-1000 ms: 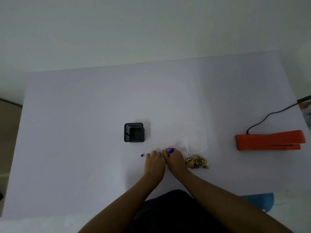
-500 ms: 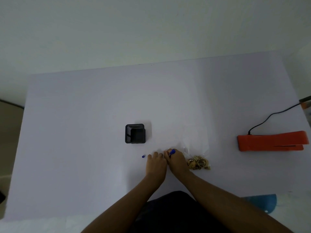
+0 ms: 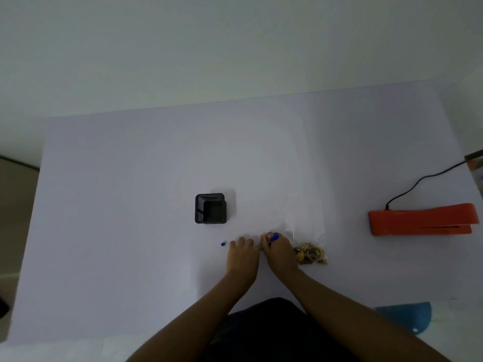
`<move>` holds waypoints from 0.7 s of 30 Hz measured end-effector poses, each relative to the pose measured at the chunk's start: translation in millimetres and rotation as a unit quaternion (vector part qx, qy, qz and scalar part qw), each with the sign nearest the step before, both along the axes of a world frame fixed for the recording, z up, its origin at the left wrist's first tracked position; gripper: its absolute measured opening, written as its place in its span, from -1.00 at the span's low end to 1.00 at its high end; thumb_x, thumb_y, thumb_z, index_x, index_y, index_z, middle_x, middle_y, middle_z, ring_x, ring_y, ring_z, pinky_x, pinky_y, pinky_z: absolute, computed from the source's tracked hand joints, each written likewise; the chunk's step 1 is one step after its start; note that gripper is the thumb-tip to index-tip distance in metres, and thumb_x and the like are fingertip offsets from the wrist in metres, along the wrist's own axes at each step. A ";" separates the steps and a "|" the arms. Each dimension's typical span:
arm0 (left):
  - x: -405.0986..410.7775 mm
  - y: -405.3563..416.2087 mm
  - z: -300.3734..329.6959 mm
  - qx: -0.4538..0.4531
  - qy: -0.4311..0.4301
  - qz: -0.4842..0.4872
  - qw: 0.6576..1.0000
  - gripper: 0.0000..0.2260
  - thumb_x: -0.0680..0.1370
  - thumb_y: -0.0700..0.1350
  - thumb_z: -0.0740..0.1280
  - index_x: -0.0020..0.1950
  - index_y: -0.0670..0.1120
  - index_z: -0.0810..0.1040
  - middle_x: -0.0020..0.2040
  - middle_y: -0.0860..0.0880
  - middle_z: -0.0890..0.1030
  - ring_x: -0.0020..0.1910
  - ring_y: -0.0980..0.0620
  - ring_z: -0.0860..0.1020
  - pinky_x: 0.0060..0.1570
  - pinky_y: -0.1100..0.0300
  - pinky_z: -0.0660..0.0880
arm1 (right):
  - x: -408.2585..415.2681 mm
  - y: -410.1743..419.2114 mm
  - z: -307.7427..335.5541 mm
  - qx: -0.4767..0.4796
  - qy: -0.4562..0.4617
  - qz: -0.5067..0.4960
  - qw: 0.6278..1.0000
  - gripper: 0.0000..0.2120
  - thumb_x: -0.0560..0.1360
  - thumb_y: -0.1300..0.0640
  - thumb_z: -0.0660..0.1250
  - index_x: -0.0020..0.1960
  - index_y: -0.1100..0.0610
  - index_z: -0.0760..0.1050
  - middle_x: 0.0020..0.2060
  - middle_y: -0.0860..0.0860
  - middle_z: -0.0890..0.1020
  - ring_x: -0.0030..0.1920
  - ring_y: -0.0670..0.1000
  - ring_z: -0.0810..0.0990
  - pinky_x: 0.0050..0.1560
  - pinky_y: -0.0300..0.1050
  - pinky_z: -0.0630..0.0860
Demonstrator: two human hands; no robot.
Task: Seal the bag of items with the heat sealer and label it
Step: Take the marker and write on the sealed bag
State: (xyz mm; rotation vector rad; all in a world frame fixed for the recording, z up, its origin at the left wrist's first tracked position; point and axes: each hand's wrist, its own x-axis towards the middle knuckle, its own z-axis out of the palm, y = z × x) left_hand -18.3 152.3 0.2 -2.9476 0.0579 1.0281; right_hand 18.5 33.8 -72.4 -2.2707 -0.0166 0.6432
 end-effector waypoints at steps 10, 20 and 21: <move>-5.7 4.0 -2.8 -0.012 -0.021 0.007 1.000 -0.71 0.57 -0.14 0.34 0.28 -0.15 0.51 0.26 -0.13 0.52 0.29 -0.12 0.40 0.32 -0.07 0.31 | -6.4 15.9 -2.2 0.021 -0.072 0.075 0.994 -0.80 0.61 0.19 0.24 -0.16 0.16 0.53 -0.29 -0.04 0.52 -0.31 -0.20 0.42 -0.19 -0.40 0.38; -5.2 3.7 -4.6 -0.018 -0.019 0.009 1.000 -0.70 0.58 -0.13 0.33 0.30 -0.15 0.49 0.27 -0.13 0.50 0.28 -0.12 0.40 0.32 -0.07 0.32 | -6.1 12.8 -0.4 0.042 -0.059 0.079 0.994 -0.76 0.63 0.18 0.22 -0.14 0.21 0.57 -0.27 0.08 0.61 -0.27 -0.02 0.56 -0.18 -0.19 0.49; -5.0 3.7 -4.8 -0.019 -0.018 0.009 1.000 -0.69 0.58 -0.12 0.33 0.31 -0.15 0.49 0.28 -0.13 0.50 0.29 -0.12 0.40 0.33 -0.07 0.32 | -6.4 13.2 -0.3 0.042 -0.061 0.081 0.994 -0.77 0.63 0.18 0.22 -0.14 0.20 0.57 -0.26 0.07 0.61 -0.27 -0.03 0.55 -0.17 -0.19 0.49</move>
